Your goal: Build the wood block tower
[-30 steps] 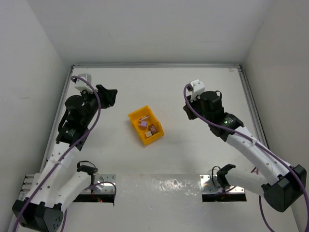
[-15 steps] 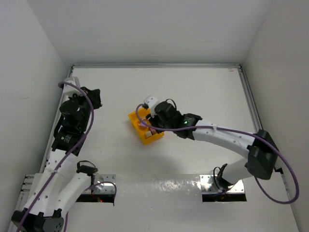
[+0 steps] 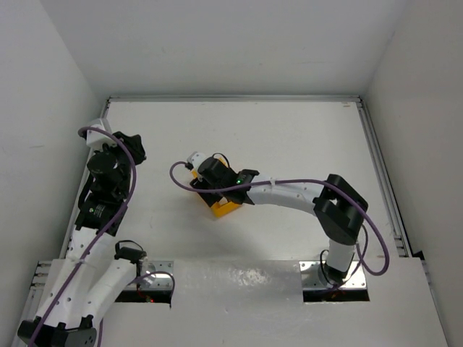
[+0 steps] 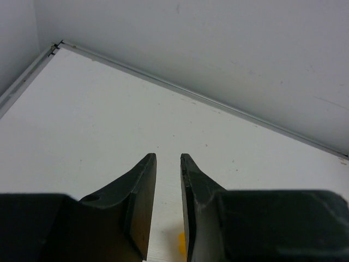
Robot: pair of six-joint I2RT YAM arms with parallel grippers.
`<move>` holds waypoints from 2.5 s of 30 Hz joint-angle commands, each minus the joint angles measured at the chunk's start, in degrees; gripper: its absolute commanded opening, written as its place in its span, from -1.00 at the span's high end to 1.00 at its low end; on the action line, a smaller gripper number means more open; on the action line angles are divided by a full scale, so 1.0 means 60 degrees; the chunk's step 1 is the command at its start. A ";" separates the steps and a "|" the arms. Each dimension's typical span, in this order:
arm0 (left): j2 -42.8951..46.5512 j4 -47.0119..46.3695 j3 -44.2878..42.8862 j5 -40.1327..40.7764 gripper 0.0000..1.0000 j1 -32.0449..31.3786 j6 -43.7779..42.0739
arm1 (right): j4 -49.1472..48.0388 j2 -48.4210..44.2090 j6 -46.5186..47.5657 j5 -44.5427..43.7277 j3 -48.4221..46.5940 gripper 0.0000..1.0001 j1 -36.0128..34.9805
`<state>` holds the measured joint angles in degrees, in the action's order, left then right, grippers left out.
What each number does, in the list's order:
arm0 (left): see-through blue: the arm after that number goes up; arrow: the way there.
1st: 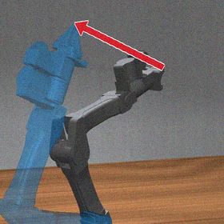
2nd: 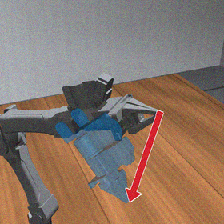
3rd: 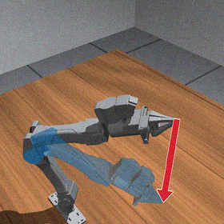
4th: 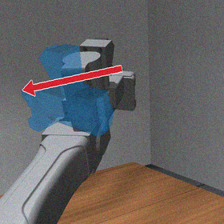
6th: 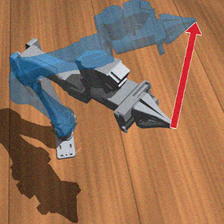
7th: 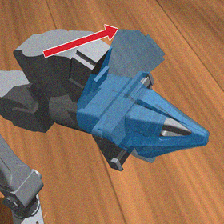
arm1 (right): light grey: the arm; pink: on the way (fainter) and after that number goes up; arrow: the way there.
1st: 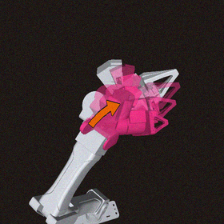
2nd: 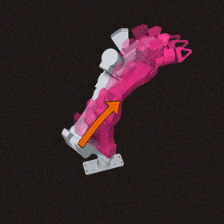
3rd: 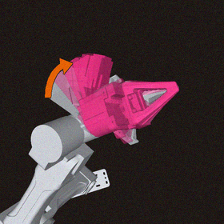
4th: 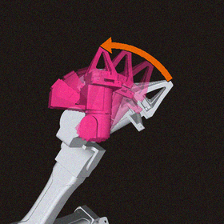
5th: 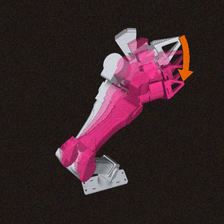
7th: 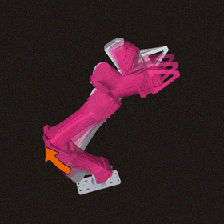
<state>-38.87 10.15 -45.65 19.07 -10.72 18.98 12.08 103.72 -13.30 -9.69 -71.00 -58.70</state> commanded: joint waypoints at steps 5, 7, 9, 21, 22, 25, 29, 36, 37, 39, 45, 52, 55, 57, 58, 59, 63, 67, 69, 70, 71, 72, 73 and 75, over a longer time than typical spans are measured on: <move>0.0209 -0.0037 -0.0244 0.0235 0.55 0.0117 0.0030 | -0.0707 0.1081 -0.0581 0.0356 -0.0779 0.12 -0.0075; 0.0195 -0.0051 -0.0214 0.0191 0.55 0.0117 0.0044 | -0.0855 0.1359 -0.0698 0.0298 -0.0735 0.19 -0.0075; 0.0165 -0.0066 -0.0214 0.0147 0.55 0.0117 0.0059 | -0.0884 0.1492 -0.0757 0.0093 -0.0779 0.31 -0.0076; 0.0151 -0.0139 -0.0185 -0.0014 0.55 0.0117 0.0044 | -0.1953 -0.0102 -0.2042 0.1671 0.0465 1.00 0.0509; 0.0136 -0.0168 -0.0185 -0.0029 0.55 0.0117 0.0044 | -0.2201 -0.0307 -0.2293 0.2153 0.0612 1.00 0.0713; 0.0107 -0.0198 -0.0170 -0.0073 0.55 0.0117 0.0059 | -0.3530 -0.1069 -0.3522 0.3761 0.1373 1.00 0.1853; 0.0063 -0.0212 -0.0156 -0.0117 0.55 0.0117 0.0059 | -0.4484 -0.1496 -0.4665 0.5231 0.2207 1.00 0.2706; 0.0019 -0.0271 -0.0141 -0.0175 0.55 0.0132 0.0059 | -0.9141 -0.1102 -0.8893 0.7298 0.3981 1.00 0.4113; 0.0004 -0.0286 -0.0155 -0.0190 0.55 0.0132 0.0059 | -1.0060 -0.0868 -0.9264 0.7473 0.4040 1.00 0.4259; -0.0010 -0.0300 -0.0141 -0.0219 0.55 0.0132 0.0074 | -1.0929 -0.0662 -1.0243 0.7811 0.4201 1.00 0.4333; 0.0004 -0.0286 -0.0126 -0.0219 0.55 0.0132 0.0074 | -1.4560 0.0377 -1.3111 0.7944 0.4626 1.00 0.4655; 0.0004 -0.0257 -0.0155 -0.0175 0.55 0.0132 0.0059 | -1.7567 0.1434 -1.5141 0.7768 0.4715 1.00 0.4978; -0.0025 -0.0271 -0.0156 -0.0175 0.55 0.0132 0.0044 | -1.8168 0.1595 -1.5624 0.7622 0.4860 1.00 0.5138; -0.0025 -0.0257 -0.0170 -0.0161 0.55 0.0132 0.0044 | -1.8141 0.1639 -1.5553 0.7607 0.5095 1.00 0.5227; -0.0011 -0.0257 -0.0156 -0.0161 0.55 0.0132 0.0059 | -1.8141 0.1624 -1.5581 0.7621 0.5182 1.00 0.5242; -0.0010 -0.0228 -0.0156 -0.0132 0.55 0.0132 0.0044 | -1.8141 0.1581 -1.5552 0.7650 0.5169 1.00 0.5227; -0.0025 -0.0256 -0.0200 -0.0204 0.56 0.0146 0.0088 | -1.8141 0.2178 -1.5536 0.7547 0.4060 1.00 0.5227; 0.0004 -0.0257 -0.0141 -0.0088 0.56 0.0161 0.0044 | -1.8141 0.1467 -1.4604 0.7549 0.5105 1.00 0.5154; -0.0039 -0.0227 -0.0170 -0.0058 0.56 0.0161 0.0073 | -1.8141 0.0979 -1.4235 0.7285 0.5624 1.00 0.5198; -0.0098 -0.0242 -0.0185 -0.0160 0.56 0.0161 0.0088 | -1.8155 0.1226 -1.4292 0.7386 0.5289 1.00 0.5270; -0.0185 -0.0358 -0.0199 -0.0291 0.56 0.0146 0.0074 | -1.8141 0.2055 -1.4495 0.7532 0.4329 1.00 0.5271; -0.0201 -0.0388 -0.0185 -0.0467 0.56 0.0146 0.0074 | -1.8170 0.2310 -1.5309 0.7563 0.4116 1.00 0.5242; -0.0201 -0.0388 -0.0170 -0.0439 0.56 0.0161 0.0045 | -1.8155 0.2226 -1.5187 0.7505 0.4216 1.00 0.5053; -0.0084 -0.0272 -0.0156 -0.0163 0.56 0.0161 0.0044 | -1.8155 0.1061 -1.4312 0.7214 0.5705 1.00 0.4702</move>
<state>-39.97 10.20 -45.65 17.74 -10.46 19.03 -70.94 116.46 -101.78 34.28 -41.39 -28.12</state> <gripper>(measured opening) 0.221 0.112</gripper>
